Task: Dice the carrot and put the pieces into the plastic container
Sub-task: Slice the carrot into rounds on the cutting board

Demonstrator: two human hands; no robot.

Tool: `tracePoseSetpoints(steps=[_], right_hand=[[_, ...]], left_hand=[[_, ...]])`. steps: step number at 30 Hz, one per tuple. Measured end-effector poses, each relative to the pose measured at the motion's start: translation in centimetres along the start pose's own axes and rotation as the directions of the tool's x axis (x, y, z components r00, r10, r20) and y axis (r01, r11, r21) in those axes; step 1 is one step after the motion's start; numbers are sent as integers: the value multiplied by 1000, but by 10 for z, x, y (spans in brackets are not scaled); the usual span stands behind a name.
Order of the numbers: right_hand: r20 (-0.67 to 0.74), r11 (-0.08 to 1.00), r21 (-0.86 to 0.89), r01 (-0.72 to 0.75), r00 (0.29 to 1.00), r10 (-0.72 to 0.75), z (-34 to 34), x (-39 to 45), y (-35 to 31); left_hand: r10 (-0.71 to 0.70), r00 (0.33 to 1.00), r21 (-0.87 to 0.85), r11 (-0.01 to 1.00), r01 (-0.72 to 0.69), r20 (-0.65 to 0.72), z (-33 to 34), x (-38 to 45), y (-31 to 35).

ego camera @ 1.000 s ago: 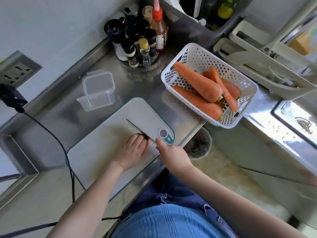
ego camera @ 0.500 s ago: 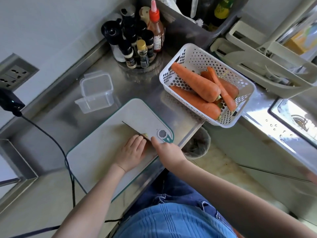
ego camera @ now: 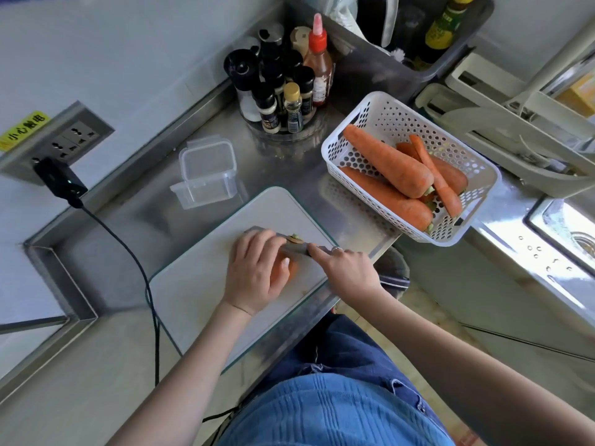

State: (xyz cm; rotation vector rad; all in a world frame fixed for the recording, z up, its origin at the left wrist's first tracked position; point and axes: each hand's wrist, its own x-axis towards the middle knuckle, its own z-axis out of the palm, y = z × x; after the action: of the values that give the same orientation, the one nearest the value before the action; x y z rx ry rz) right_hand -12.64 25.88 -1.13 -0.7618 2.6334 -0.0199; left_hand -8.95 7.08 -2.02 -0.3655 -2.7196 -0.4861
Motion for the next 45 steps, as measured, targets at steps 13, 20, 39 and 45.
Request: tracePoseSetpoints(steps=[13,20,39,45], right_hand=[[-15,996,-83,5,1000,-7,3,-4,5],[-53,998,36,-52,997,54,14,-17,9],[-79,924,351,-151,979,190,10,-8,-35],[-25,924,370,-102,993,120,8,-3,-59]], left_hand=[[-135,880,-15,987,160,455,20,26,-3],[-406,909,-180,905,385,-97,-9,-24,-11],[-288,904,101,958,269,316,13,-58,-35],[-87,961,129,990,54,261,9,-59,-36]])
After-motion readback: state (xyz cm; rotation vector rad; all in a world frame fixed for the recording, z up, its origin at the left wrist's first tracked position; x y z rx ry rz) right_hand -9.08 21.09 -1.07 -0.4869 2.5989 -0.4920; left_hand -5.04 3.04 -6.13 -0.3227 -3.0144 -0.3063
